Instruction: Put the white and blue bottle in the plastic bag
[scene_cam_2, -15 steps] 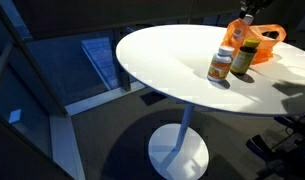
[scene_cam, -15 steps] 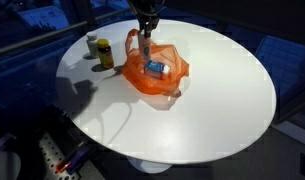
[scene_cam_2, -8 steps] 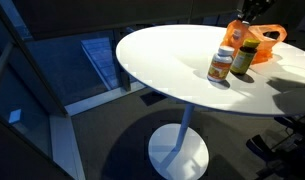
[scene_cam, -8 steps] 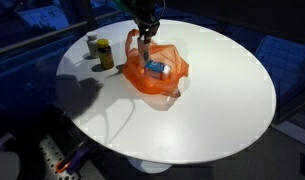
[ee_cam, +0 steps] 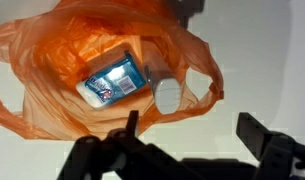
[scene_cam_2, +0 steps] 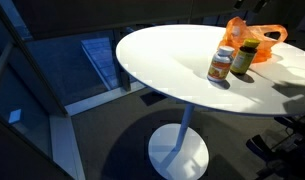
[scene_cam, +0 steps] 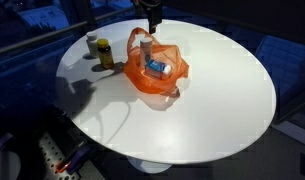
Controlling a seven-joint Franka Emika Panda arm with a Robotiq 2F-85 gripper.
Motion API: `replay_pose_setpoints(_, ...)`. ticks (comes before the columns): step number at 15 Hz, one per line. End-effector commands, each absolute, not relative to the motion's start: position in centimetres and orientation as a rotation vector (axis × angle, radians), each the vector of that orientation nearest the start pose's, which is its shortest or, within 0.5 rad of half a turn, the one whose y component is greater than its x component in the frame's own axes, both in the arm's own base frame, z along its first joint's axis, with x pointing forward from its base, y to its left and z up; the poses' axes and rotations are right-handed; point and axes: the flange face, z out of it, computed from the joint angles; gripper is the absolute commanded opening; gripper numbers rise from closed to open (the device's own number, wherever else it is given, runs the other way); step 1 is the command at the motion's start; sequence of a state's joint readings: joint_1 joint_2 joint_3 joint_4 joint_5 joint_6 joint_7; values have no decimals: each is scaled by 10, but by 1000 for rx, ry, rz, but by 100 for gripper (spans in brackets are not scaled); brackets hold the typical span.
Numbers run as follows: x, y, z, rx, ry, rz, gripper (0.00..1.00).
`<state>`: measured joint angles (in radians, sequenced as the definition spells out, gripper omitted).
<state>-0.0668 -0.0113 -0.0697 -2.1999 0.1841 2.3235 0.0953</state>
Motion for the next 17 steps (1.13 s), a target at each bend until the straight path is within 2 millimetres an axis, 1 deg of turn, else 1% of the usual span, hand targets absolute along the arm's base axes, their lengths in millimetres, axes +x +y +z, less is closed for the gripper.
replay_pose_setpoints(1,525,-66,438,-2950,476,-210,100)
replay_pose_setpoints(3,517,-60,455,-2930,417,-177,100)
replay_pose_setpoints(7,497,-49,485,-2895,211,-113,100)
replay_pose_setpoints(10,487,-44,502,-2915,135,-89,100)
replay_pose_setpoints(13,483,-41,510,-2931,120,-79,100)
replay_pose_setpoints(14,482,-41,506,-2929,114,-78,100)
replay_pose_setpoints(15,484,-41,502,-2918,153,-84,100)
replay_pose_setpoints(17,484,-41,501,-2918,151,-83,100)
